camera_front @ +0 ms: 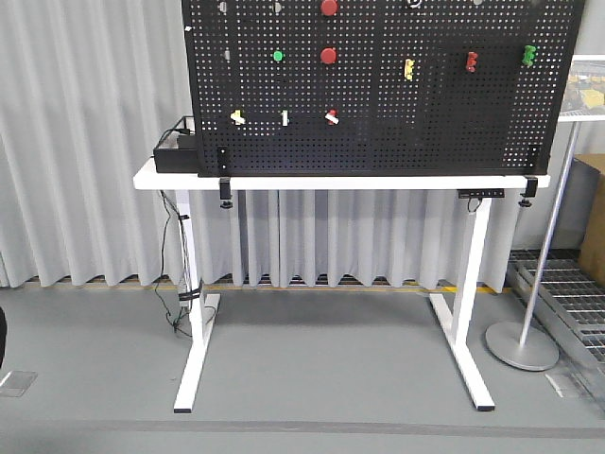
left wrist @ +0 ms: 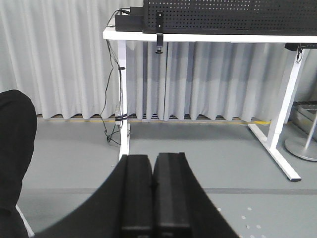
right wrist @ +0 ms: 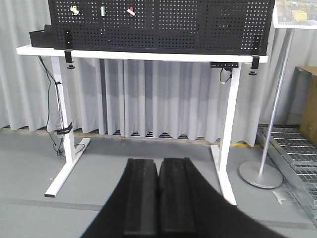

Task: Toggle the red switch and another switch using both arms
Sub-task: 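Drive the base forward toward the black pegboard on the white table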

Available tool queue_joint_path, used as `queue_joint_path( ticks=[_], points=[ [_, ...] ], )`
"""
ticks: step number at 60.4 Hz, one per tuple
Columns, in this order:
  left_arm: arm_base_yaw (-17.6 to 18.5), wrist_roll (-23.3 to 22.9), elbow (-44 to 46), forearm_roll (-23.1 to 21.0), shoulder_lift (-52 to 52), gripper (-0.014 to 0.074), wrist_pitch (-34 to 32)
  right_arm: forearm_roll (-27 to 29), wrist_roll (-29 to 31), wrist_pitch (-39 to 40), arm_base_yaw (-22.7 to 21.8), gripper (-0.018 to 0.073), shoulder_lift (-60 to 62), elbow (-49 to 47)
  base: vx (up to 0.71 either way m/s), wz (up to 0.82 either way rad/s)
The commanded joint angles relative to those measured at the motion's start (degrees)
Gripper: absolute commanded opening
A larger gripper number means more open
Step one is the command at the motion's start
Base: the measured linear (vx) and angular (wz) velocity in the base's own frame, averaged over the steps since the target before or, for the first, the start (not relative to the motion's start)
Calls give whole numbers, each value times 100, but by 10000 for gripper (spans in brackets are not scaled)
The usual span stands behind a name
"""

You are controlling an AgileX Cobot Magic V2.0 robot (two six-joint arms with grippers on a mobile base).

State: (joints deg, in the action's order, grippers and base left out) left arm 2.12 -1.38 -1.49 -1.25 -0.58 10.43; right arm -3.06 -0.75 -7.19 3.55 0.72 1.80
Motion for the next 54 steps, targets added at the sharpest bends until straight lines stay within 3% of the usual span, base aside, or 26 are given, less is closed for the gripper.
queue_joint_path(
  ticks=[1, 54],
  points=[
    [-7, -34, -109, -46, -30, 2, -457, -8, 34, 493, 2, -6, 65, 26, 0, 0],
    [-7, -34, -109, -46, -30, 2, -457, -8, 34, 493, 2, -6, 65, 26, 2, -3]
  ],
)
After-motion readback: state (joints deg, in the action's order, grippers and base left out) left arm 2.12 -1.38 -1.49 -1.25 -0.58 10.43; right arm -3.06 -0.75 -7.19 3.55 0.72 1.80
